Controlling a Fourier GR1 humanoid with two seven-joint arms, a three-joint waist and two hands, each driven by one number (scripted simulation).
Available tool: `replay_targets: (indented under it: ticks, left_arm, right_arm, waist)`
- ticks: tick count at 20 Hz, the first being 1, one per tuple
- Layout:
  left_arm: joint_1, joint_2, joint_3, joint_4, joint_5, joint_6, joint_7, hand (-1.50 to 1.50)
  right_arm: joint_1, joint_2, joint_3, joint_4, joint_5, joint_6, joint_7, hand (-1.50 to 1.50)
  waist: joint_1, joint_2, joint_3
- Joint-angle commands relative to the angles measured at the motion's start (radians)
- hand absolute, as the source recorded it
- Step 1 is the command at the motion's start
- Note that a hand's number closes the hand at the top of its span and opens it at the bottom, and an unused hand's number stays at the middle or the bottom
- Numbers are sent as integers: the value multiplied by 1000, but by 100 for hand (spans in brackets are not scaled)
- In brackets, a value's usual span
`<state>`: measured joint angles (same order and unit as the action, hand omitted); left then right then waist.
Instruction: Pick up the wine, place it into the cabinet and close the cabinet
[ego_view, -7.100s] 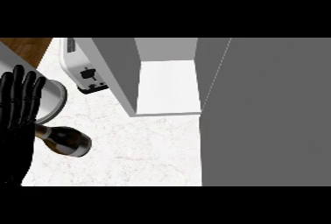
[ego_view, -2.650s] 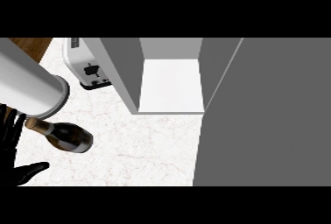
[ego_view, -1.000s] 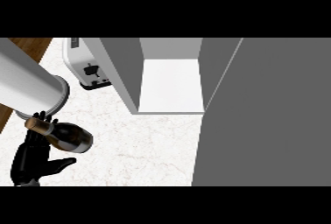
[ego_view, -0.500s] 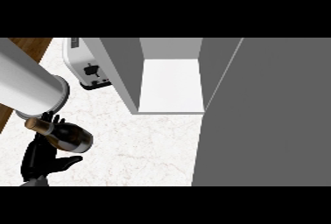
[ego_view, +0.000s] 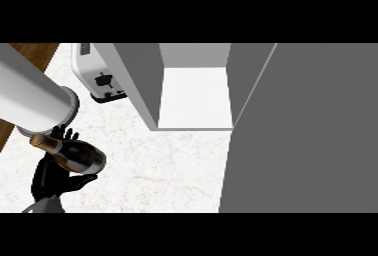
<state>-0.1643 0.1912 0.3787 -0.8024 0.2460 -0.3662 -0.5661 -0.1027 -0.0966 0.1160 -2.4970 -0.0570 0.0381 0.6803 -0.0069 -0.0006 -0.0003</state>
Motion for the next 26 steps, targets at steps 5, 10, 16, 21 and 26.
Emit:
replay_targets:
  ticks: [5,10,16,21,26]
  left_arm:
    - [0,8,-53,3,10,-115,9,150]
    - [-85,37,-80,140,-91,-73,-149,150]
    - [-46,21,-136,40,-147,6,-198,150]
    - [32,-9,-160,-84,-125,19,-150,150]
    - [41,-18,-171,-178,-164,105,-202,150]
  right_arm:
    - [59,14,23,-159,-24,-18,46,-150]
    - [-49,14,12,-81,-20,-40,69,-150]
    - [12,29,46,-64,16,-16,0,-150]
    - [1,16,-10,-74,-26,-6,27,-150]
    - [-8,-1,-12,-111,-63,6,82,-150]
  waist:
    - [1,-2,0]
    - [-2,2,-1]
    - [5,0,0]
    - [8,-1,0]
    - [6,-2,0]
